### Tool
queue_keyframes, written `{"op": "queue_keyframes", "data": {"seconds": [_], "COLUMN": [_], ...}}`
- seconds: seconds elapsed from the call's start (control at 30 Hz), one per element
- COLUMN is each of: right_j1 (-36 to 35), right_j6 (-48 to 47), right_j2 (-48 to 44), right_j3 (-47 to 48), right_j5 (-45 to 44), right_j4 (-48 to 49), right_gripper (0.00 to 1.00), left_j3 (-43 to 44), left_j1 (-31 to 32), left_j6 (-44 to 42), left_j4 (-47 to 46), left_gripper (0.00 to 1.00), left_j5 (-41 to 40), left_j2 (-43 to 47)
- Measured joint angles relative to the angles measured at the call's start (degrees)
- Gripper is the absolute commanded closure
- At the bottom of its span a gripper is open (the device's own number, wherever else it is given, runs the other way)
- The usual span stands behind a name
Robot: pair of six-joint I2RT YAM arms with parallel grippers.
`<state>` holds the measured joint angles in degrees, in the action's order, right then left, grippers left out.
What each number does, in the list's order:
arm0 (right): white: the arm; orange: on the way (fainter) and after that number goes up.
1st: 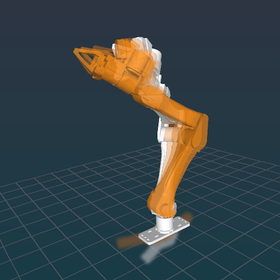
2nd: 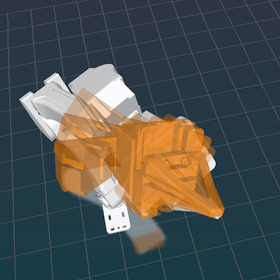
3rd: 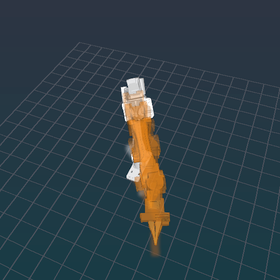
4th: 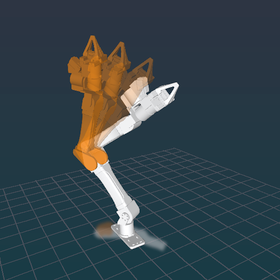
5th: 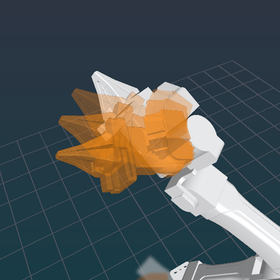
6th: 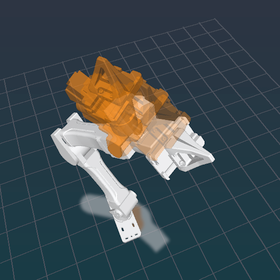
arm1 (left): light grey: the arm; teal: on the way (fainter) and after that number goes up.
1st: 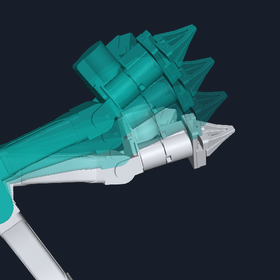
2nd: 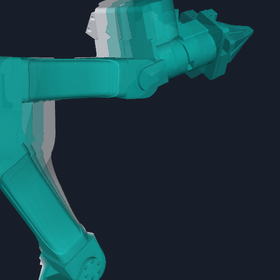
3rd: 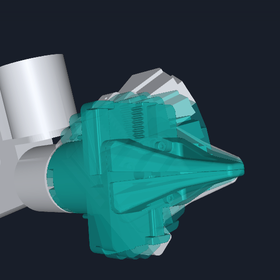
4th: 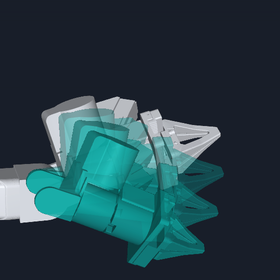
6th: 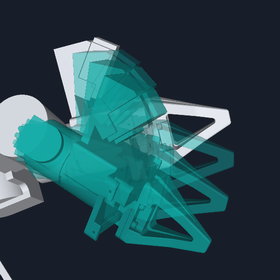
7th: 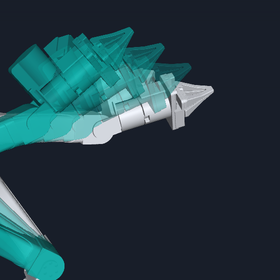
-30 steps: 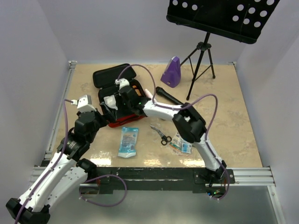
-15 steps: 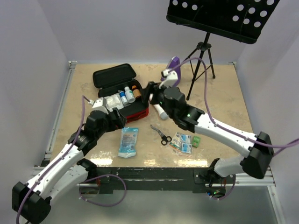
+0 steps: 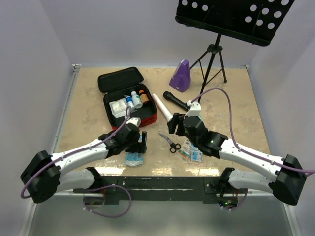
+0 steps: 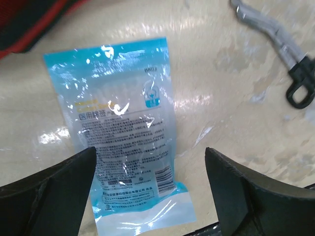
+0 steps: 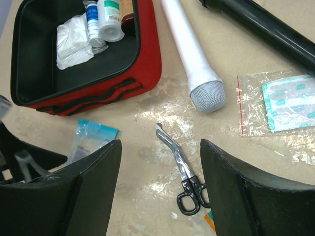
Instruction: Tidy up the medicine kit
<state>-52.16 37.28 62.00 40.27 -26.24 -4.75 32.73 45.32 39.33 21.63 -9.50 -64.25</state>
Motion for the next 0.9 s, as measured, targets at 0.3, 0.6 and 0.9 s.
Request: {"op": "queue_keyframes", "data": {"seconds": [0.3, 0.6, 0.9], "right_j1": [0.0, 0.0, -0.02], "right_j6": [0.11, -0.15, -0.44], "right_j2": [0.44, -2.05, -4.02], "right_j3": [-0.02, -0.37, -0.46], "right_j5": [0.04, 0.0, -0.02], "right_j4": [0.0, -0.17, -1.14], "right_gripper": [0.3, 0.3, 0.3], "left_j3": [0.44, 3.8, 7.28], "left_j1": [3.91, 5.84, 5.86], "left_j6": [-1.51, -2.34, -7.21], "left_j4": [-1.03, -0.94, 6.95], "left_gripper": [0.31, 0.78, 0.95], "left_j5": [-1.9, -6.43, -6.32], "left_j2": [-8.33, -14.1, -3.06]}}
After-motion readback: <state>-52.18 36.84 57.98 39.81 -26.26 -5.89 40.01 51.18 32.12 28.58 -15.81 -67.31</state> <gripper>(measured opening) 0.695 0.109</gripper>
